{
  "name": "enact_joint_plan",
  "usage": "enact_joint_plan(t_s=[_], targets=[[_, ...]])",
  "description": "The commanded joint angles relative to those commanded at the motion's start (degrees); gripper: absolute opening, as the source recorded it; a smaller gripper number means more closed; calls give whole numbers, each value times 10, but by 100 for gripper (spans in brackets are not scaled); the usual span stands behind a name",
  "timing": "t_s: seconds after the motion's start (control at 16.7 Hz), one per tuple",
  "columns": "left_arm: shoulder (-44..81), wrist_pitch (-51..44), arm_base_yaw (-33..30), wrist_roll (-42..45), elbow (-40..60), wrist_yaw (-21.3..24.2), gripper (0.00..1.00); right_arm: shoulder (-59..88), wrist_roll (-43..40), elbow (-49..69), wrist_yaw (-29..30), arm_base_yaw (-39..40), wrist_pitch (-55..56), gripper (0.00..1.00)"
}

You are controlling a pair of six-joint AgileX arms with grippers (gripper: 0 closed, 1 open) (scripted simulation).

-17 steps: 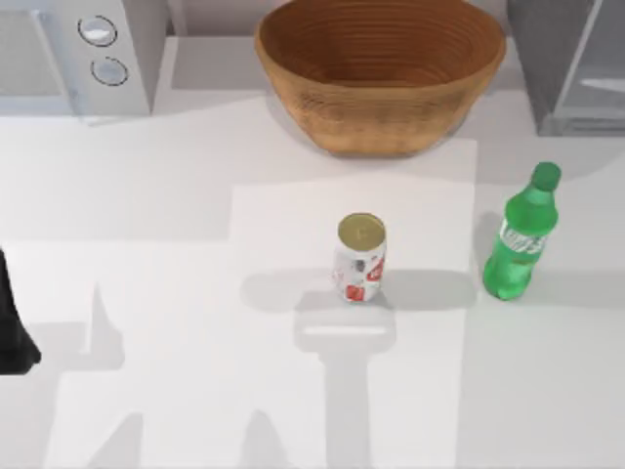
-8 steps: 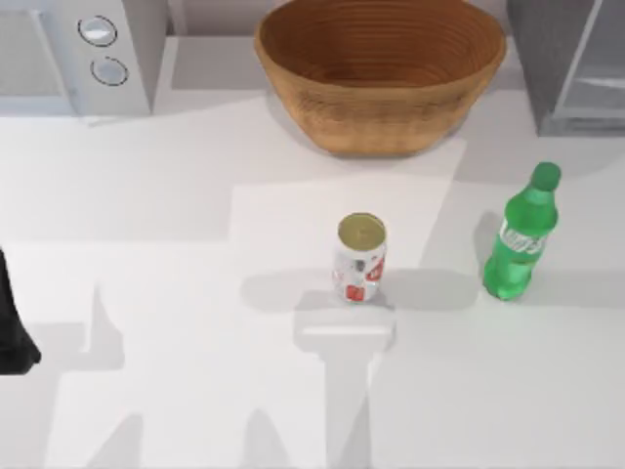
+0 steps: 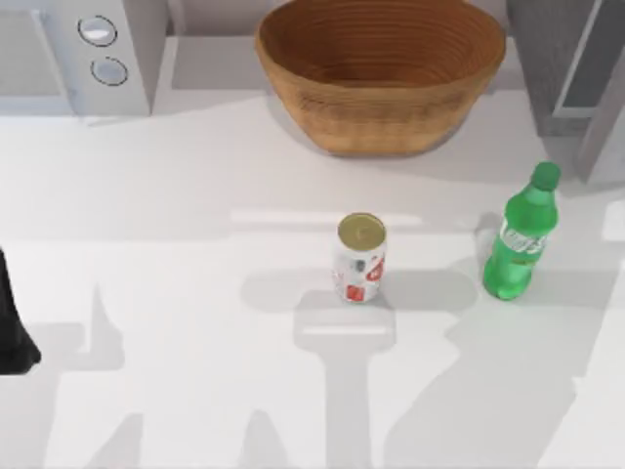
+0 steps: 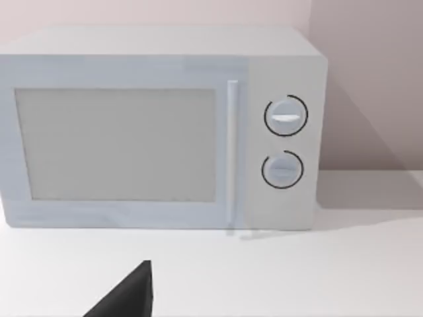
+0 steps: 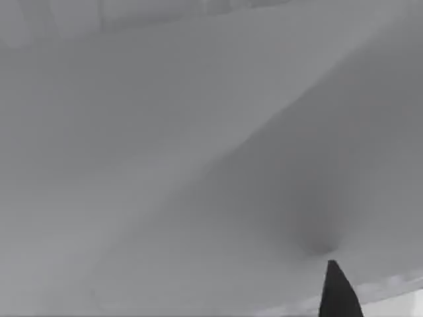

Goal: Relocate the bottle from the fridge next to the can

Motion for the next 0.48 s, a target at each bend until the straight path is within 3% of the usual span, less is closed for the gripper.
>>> enact_joint_plan(t_s=[0.24,0.48], targets=[[0,0,0,0,0,0,100,-31,76,-38,86,101,44,100],[0,0,0,0,0,0,100,-36,89,-44,100,115,51,100]])
